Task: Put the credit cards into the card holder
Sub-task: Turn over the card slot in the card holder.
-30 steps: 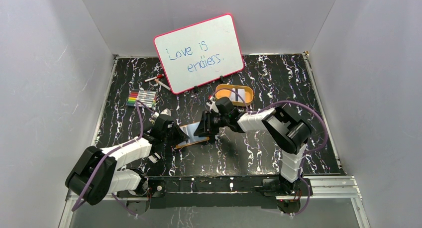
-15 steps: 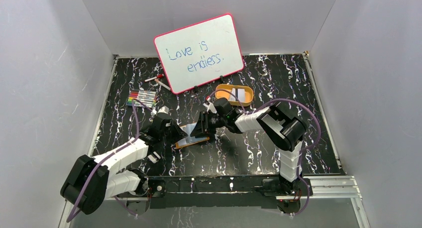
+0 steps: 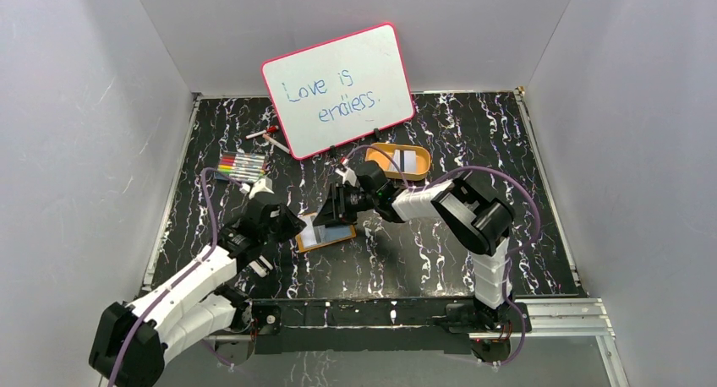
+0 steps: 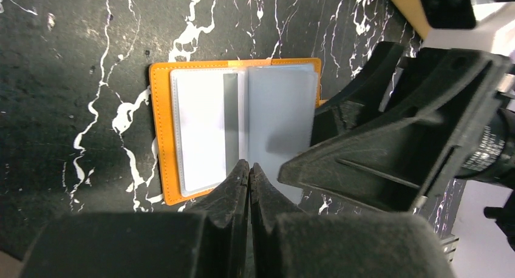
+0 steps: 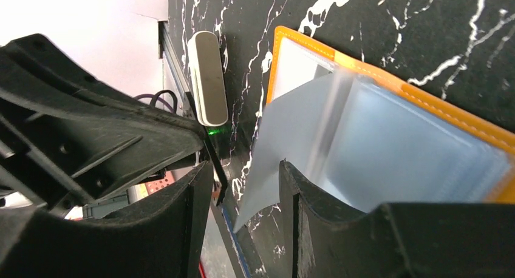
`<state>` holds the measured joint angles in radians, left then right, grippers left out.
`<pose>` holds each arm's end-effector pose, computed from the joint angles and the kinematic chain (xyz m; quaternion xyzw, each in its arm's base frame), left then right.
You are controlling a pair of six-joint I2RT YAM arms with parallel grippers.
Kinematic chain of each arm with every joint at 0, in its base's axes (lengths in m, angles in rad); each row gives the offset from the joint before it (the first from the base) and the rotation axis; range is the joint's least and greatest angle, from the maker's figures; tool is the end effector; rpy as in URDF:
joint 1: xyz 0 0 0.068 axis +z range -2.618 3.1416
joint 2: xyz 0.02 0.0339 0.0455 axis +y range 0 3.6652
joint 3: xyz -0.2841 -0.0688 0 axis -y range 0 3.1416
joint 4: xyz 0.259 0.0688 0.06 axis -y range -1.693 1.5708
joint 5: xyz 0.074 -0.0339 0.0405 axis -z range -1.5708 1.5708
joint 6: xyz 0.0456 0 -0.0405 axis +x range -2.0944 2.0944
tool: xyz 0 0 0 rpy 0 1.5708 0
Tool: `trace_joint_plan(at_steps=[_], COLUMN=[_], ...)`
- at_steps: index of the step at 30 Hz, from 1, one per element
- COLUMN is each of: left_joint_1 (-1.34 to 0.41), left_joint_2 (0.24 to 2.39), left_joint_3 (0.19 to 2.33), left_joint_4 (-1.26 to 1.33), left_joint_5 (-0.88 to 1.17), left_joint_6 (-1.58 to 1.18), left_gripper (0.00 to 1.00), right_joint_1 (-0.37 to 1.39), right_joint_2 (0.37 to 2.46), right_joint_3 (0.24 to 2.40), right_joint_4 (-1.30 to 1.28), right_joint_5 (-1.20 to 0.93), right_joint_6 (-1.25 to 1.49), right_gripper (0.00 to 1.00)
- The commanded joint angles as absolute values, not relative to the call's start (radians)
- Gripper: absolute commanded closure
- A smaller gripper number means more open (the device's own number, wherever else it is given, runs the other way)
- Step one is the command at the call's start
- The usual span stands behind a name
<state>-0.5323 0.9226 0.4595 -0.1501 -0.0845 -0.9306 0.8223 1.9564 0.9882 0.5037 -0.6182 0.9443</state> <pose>0.1783 -0.1006 0.2092 -0.1945 0.8654 -0.2796 0.3676 0.2681 0.3275 0.1476 -0.1101 0.8188 0.5510 0.1176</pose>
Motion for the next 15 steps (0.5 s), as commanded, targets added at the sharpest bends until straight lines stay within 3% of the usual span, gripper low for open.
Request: trace_joint_plan(at_steps=[1, 15], left_joint_1=[-0.532, -0.532], left_joint_2=[0.853, 0.718], left_joint_3=[0.502, 0.527], left_joint_4=[-0.250, -0.361], left_joint_5=[-0.157, -0.257], left_joint_6=[-0.911, -0.943], left_gripper=[1.00, 1.00], right_joint_1=[0.845, 0.898], right_joint_2=[1.995, 2.086], right_joint_3=[1.052, 1.214], right_joint_4=[0.526, 0.282], right_joint_5=[-0.639, -0.602], right_joint_6=[0.938, 0.799], right_gripper=[0.47, 0.46])
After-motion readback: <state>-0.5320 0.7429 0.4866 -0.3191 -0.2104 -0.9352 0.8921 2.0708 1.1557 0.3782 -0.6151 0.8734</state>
